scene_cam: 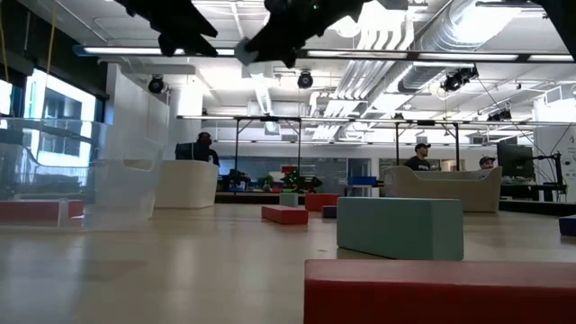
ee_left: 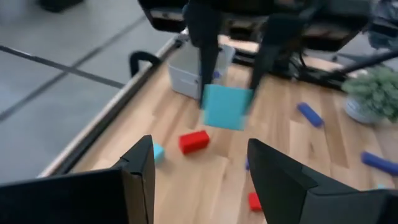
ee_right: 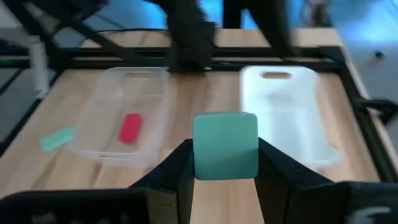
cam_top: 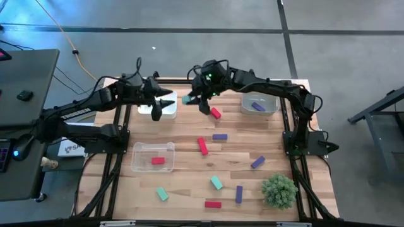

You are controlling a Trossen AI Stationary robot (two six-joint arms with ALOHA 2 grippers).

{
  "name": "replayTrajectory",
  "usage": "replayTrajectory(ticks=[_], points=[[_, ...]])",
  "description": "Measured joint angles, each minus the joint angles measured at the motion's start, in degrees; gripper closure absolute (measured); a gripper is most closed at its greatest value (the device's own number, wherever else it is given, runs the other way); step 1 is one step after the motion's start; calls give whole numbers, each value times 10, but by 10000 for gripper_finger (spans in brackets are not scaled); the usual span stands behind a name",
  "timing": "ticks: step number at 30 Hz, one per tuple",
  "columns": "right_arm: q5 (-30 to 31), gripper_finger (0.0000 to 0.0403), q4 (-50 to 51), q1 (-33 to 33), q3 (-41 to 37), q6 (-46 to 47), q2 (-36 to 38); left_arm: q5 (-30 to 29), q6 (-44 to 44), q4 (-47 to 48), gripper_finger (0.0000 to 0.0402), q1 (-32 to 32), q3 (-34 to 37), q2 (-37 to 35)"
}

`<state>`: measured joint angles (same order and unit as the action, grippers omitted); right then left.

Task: Sort & place blocks by color
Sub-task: Put the top right light blue block into the white bin

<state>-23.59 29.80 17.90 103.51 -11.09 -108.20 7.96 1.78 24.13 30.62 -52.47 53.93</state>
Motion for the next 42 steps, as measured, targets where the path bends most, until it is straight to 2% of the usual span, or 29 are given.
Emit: replayTrajectory(ticks=[6,16,25,42], points=[[9,295,8,-27,-2,8,0,4,-17,1,229,-2,0,20],[41,295,8,-46,-2,36,0,6,-69,0,229,-48,0,25],[43,295,3,-48,-3,37,0,5,-63,0,229,-72,0,28],[46,295,-40,-55,-3,68,0,5,-48,-19,229,-72,0,28]])
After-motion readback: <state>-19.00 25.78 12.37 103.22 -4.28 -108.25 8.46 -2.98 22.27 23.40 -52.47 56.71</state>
